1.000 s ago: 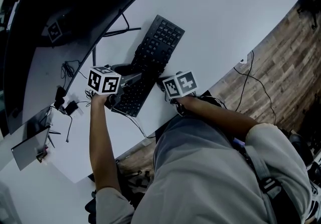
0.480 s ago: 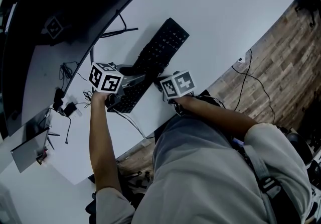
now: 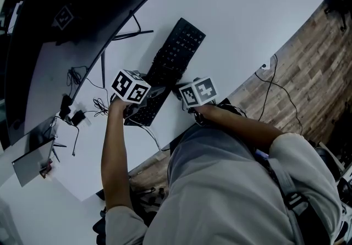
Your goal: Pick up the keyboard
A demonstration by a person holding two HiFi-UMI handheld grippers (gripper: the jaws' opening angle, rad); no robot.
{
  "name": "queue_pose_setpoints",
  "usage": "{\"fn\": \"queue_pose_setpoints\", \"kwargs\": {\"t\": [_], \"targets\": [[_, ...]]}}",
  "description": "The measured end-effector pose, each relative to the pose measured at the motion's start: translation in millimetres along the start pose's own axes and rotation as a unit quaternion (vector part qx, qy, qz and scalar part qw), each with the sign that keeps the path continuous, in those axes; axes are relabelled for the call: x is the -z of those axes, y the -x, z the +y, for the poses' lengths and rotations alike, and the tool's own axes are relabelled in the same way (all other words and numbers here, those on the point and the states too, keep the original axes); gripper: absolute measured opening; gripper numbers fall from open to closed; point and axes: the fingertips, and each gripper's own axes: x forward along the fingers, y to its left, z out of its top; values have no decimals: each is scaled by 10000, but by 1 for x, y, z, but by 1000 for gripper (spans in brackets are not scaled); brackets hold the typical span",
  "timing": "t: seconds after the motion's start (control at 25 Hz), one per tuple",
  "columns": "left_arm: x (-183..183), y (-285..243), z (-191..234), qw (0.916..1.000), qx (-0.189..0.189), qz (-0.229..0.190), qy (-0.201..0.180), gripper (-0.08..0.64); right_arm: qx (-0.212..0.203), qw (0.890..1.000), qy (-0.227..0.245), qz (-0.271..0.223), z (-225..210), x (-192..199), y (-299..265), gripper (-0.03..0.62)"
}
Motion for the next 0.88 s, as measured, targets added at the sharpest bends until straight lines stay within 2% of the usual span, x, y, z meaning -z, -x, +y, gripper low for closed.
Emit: {"fn": "queue_pose_setpoints", "kwargs": {"t": [0.32,0.6,0.88], "targets": [[2,2,-5,9987,-505,20,24,0,-127,9998,39,131,1,1,-1,-2],[5,-2,-15,9977,-583,-174,312,0,-281,9990,115,322,-1,9,7,-2],[9,7,-23,9953,-779,-453,362,0,-576,9977,229,258,7,1,18,-2]]}}
